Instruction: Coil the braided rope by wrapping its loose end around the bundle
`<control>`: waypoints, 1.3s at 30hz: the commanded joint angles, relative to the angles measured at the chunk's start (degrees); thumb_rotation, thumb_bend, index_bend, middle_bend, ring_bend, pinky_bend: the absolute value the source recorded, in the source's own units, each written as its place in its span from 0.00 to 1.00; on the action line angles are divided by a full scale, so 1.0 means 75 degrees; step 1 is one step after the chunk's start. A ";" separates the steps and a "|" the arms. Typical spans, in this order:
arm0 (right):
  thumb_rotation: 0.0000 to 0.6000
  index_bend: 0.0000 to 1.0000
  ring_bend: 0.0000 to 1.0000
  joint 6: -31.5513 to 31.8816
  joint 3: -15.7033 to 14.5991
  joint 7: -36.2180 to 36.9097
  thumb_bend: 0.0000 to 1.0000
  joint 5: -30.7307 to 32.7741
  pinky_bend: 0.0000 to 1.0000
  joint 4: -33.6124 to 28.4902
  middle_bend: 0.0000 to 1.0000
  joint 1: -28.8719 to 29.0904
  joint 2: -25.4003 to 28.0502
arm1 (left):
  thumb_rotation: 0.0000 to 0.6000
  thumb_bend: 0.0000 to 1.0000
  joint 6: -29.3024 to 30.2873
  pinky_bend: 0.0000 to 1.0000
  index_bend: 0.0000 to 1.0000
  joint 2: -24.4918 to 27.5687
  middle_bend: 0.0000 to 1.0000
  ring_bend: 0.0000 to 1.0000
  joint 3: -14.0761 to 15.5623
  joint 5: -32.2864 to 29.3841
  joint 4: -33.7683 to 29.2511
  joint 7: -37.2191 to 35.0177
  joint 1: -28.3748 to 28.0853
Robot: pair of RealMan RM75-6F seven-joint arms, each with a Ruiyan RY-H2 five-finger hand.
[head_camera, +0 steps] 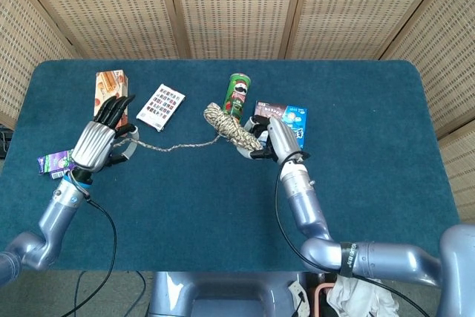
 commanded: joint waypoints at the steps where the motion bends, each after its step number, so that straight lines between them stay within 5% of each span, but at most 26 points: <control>1: 1.00 0.71 0.49 0.0389 -0.0030 -0.0786 0.59 0.0190 0.74 0.0312 0.70 0.0282 -0.0401 | 1.00 0.57 0.0244 0.00 0.80 0.0364 0.00 0.00 0.0063 0.0256 -0.0904 -0.0327 0.0110; 12: 1.00 0.71 0.49 0.0632 -0.0331 -0.2061 0.60 -0.0181 0.75 0.0696 0.71 0.0536 -0.1040 | 1.00 0.57 -0.0426 0.00 0.81 0.1338 0.00 0.00 -0.0710 -0.0202 -0.4377 0.0738 -0.0272; 22: 1.00 0.71 0.49 0.0236 -0.0924 -0.3100 0.60 -0.0451 0.75 0.0560 0.71 0.0462 -0.1025 | 1.00 0.58 -0.0772 0.00 0.82 0.0940 0.00 0.00 -0.1764 -0.1549 -0.6024 0.1600 -0.0762; 39: 1.00 0.71 0.49 -0.2385 -0.1605 -0.1938 0.59 -0.2091 0.75 -0.0109 0.71 0.0074 0.0049 | 1.00 0.58 -0.0716 0.00 0.83 -0.0531 0.00 0.00 -0.3598 -0.4850 -0.5500 0.2636 -0.1874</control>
